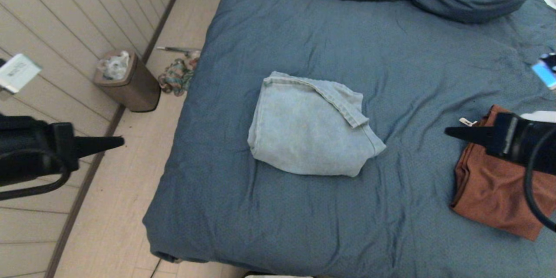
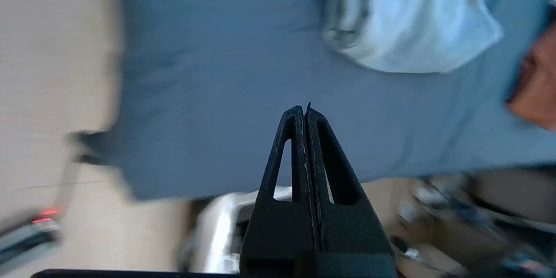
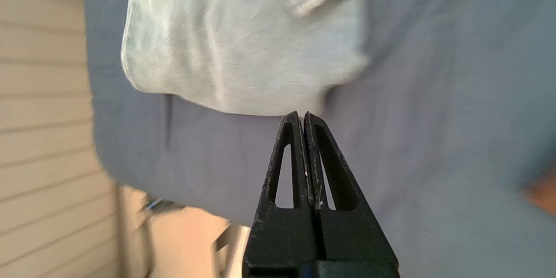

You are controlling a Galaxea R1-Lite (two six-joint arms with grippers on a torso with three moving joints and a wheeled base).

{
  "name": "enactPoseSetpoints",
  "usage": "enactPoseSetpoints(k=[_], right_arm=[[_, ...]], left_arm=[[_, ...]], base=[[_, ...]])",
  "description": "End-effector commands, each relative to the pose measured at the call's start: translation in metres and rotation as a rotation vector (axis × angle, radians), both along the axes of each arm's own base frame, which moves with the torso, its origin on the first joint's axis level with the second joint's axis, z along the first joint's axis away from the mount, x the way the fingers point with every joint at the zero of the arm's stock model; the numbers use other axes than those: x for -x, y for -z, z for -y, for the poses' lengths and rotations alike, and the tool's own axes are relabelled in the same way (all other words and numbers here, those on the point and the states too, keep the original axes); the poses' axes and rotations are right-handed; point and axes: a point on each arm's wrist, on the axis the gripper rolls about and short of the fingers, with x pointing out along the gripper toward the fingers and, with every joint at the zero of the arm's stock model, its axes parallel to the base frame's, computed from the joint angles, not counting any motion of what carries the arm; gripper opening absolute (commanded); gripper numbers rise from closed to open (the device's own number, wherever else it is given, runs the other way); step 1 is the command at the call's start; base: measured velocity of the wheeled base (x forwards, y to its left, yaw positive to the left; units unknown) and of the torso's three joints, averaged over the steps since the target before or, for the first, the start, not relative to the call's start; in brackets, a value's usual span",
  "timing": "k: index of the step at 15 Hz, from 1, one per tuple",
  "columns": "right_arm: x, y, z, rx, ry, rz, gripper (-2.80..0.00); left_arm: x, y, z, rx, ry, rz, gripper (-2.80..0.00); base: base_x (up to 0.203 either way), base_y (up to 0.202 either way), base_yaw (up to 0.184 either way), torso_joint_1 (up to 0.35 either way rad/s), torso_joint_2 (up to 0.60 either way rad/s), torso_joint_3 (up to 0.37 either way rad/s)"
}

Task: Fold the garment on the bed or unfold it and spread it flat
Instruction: Unford the blue shorts

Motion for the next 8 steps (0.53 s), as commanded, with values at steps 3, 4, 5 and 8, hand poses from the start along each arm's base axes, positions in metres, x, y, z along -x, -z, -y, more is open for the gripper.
enactPoseSetpoints(k=[3, 4, 5, 8], right_arm=[[-0.059, 0.032, -0.052, -0.006, -0.141, -0.172, -2.80], [-0.062, 0.032, -0.059, -0.005, -0.159, -0.175, -2.80], [-0.065, 0.034, -0.063, -0.007, -0.167, -0.171, -2.80], [-0.063, 0.042, -0.073, -0.005, -0.199, -0.160, 0.00]], left_arm=[[-0.105, 0.043, 0.060, 0.044, 0.093, -0.148, -2.80], [-0.117, 0.052, 0.073, 0.048, 0.101, -0.139, -2.80], [-0.126, 0.058, 0.088, 0.042, 0.104, -0.126, -2.80], [-0.132, 0.066, 0.115, 0.018, 0.090, -0.085, -2.05]], base=[[0.000, 0.000, 0.000, 0.000, 0.00, 0.000], [0.000, 0.000, 0.000, 0.000, 0.00, 0.000], [0.000, 0.000, 0.000, 0.000, 0.00, 0.000], [0.000, 0.000, 0.000, 0.000, 0.00, 0.000]])
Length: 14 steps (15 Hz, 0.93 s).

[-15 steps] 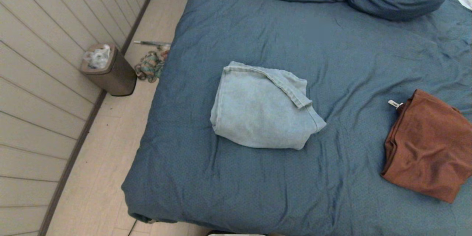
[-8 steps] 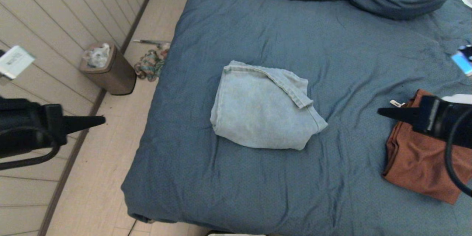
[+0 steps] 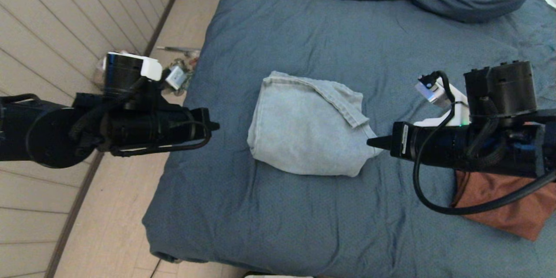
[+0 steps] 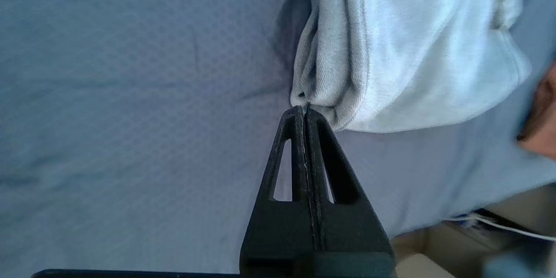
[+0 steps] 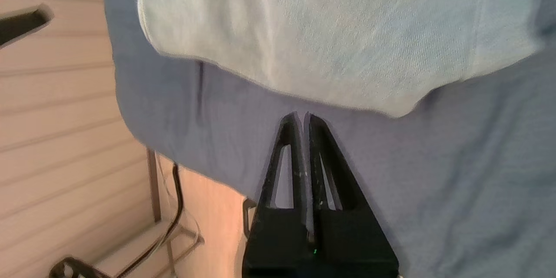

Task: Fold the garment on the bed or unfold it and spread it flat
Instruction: Unford the blue shorts

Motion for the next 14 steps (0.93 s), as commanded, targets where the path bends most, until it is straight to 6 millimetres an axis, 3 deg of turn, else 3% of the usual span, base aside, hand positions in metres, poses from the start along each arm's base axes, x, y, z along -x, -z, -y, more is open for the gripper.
enactPoseSetpoints(k=[1, 3, 6, 10, 14], right_arm=[[-0.001, 0.010, -0.011, 0.006, -0.016, 0.010, 0.00], [-0.001, 0.014, -0.016, 0.006, -0.018, 0.043, 0.00], [0.008, 0.024, -0.017, 0.012, -0.035, 0.044, 0.00], [0.027, 0.022, -0.010, -0.020, -0.045, 0.112, 0.00], [0.039, 0.017, -0.006, -0.037, -0.053, 0.152, 0.00]], left_arm=[[-0.010, 0.021, 0.021, -0.041, -0.003, -0.038, 0.00], [-0.017, 0.025, 0.033, -0.060, -0.030, -0.025, 0.00], [-0.037, 0.048, 0.055, -0.078, -0.069, -0.001, 0.00], [-0.062, 0.079, 0.078, -0.103, -0.139, 0.032, 0.00], [-0.060, 0.077, 0.095, -0.069, -0.127, 0.052, 0.00]], base=[[0.000, 0.000, 0.000, 0.000, 0.00, 0.000], [0.000, 0.000, 0.000, 0.000, 0.00, 0.000], [0.000, 0.000, 0.000, 0.000, 0.00, 0.000], [0.000, 0.000, 0.000, 0.000, 0.00, 0.000], [0.000, 0.000, 0.000, 0.000, 0.00, 0.000]])
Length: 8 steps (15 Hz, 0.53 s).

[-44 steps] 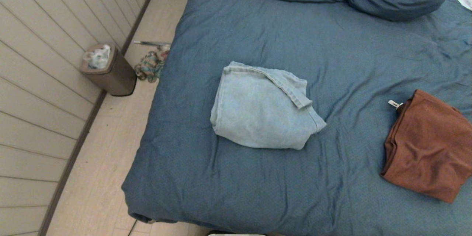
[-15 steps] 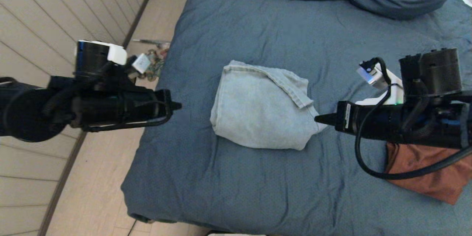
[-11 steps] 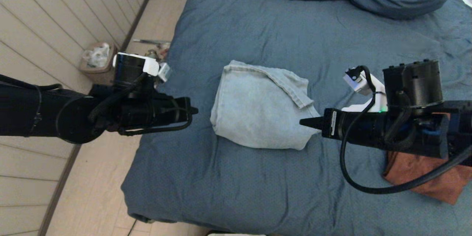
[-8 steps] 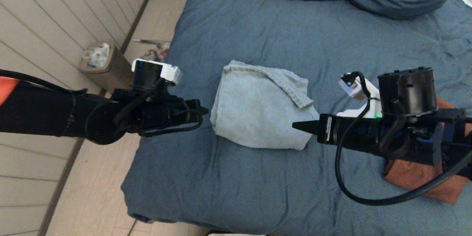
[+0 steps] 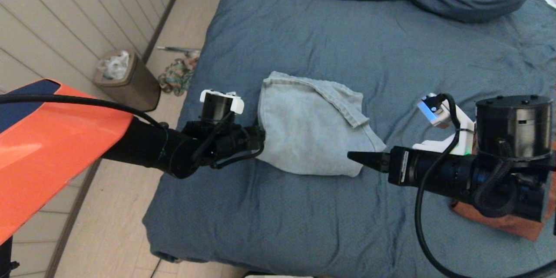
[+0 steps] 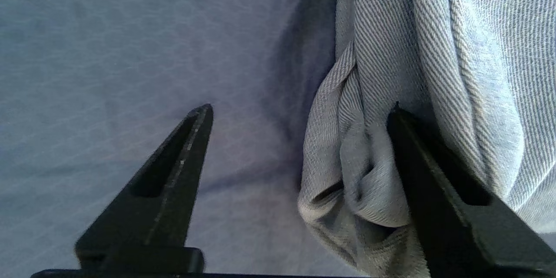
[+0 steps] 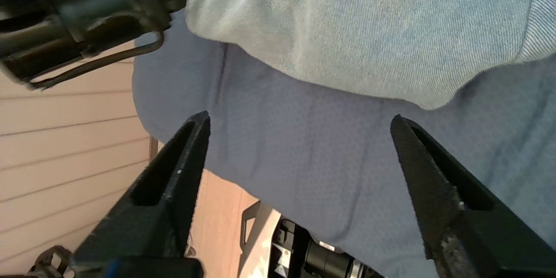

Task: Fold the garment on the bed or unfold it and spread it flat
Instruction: Unford the blue shorts

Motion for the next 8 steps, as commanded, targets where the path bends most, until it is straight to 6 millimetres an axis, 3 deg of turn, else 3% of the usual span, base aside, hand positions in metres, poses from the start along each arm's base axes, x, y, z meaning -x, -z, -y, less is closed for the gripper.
enactPoseSetpoints(k=[1, 4, 8], right_arm=[[0.009, -0.005, 0.004, -0.014, -0.005, 0.024, 0.00], [0.008, 0.001, 0.005, -0.003, 0.003, 0.001, 0.00], [-0.005, 0.011, 0.006, 0.025, 0.031, -0.032, 0.00]], left_arm=[[-0.003, 0.001, 0.005, 0.007, 0.002, 0.003, 0.00], [0.000, 0.006, 0.008, 0.011, 0.006, -0.016, 0.00], [0.009, -0.003, 0.014, 0.039, 0.020, -0.017, 0.00]], base=[[0.000, 0.000, 0.000, 0.000, 0.00, 0.000], [0.000, 0.000, 0.000, 0.000, 0.00, 0.000], [0.000, 0.000, 0.000, 0.000, 0.00, 0.000]])
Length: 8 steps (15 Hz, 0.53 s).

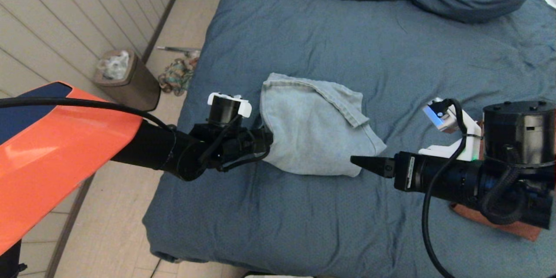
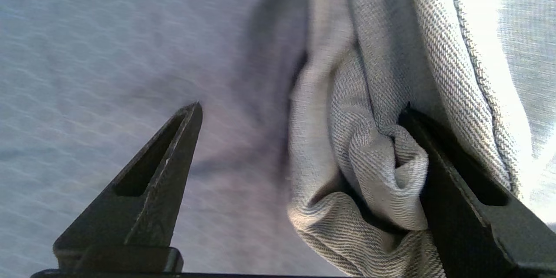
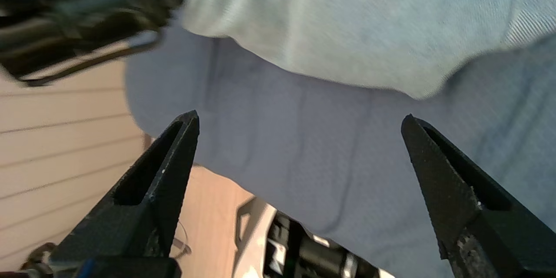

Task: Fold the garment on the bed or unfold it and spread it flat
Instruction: Unford the blue shorts

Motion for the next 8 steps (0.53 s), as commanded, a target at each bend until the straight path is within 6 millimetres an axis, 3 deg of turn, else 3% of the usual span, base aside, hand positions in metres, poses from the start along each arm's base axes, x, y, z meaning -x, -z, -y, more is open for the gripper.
enactPoseSetpoints(k=[1, 8], right_arm=[[-0.014, 0.009, 0.003, 0.013, 0.037, -0.033, 0.00], [-0.048, 0.025, 0.013, 0.015, 0.117, -0.026, 0.00]], left_arm=[[0.004, -0.009, 0.003, 0.020, 0.008, 0.016, 0.00], [0.004, -0.019, 0.012, 0.059, 0.004, -0.031, 0.00]], base=[[0.000, 0.000, 0.000, 0.000, 0.00, 0.000], [0.000, 0.000, 0.000, 0.000, 0.00, 0.000]])
